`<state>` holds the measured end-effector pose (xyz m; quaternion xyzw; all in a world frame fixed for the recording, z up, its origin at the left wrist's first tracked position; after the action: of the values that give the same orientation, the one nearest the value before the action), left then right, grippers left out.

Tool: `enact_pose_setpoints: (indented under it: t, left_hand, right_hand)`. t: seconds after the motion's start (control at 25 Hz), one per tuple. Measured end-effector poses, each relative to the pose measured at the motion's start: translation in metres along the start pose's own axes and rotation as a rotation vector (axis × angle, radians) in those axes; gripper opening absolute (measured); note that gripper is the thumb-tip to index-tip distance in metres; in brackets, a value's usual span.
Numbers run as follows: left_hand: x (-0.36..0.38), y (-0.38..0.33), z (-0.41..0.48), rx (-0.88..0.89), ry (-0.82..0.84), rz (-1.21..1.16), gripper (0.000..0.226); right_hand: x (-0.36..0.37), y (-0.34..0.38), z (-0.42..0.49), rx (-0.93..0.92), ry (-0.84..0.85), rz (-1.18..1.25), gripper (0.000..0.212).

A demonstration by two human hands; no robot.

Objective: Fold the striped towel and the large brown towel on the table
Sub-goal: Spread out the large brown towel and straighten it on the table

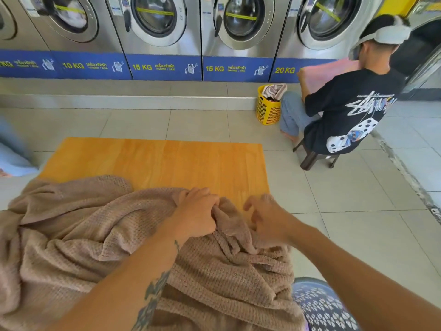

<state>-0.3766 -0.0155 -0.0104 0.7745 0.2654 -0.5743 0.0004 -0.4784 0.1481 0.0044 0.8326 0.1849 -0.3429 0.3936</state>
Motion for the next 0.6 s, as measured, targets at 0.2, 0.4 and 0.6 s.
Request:
enact_pose_setpoints:
  t: [0.2, 0.4, 0.6]
  left_hand:
    - [0.016, -0.004, -0.039, 0.131, -0.206, 0.204, 0.022]
    - [0.039, 0.017, -0.076, 0.104, -0.098, 0.061, 0.019]
    - [0.012, 0.015, -0.076, -0.033, -0.09, -0.194, 0.021]
  right_hand:
    - [0.007, 0.006, 0.017, 0.142, -0.028, 0.004, 0.066]
    - [0.051, 0.027, 0.011, 0.077, 0.15, -0.128, 0.031]
    - [0.047, 0.028, 0.002, 0.172, 0.129, -0.003, 0.013]
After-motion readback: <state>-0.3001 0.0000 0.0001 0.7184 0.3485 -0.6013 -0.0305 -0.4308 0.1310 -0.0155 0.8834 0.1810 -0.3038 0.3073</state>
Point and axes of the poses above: each hand's wrist, its own z-axis towards the middle knuckle, its own x-axis out of the palm, y = z × x, the point moved 3 cm from there along z, towards the middle knuckle, and after that the axes turned 1 degree about -x, right-handed, at the moved point
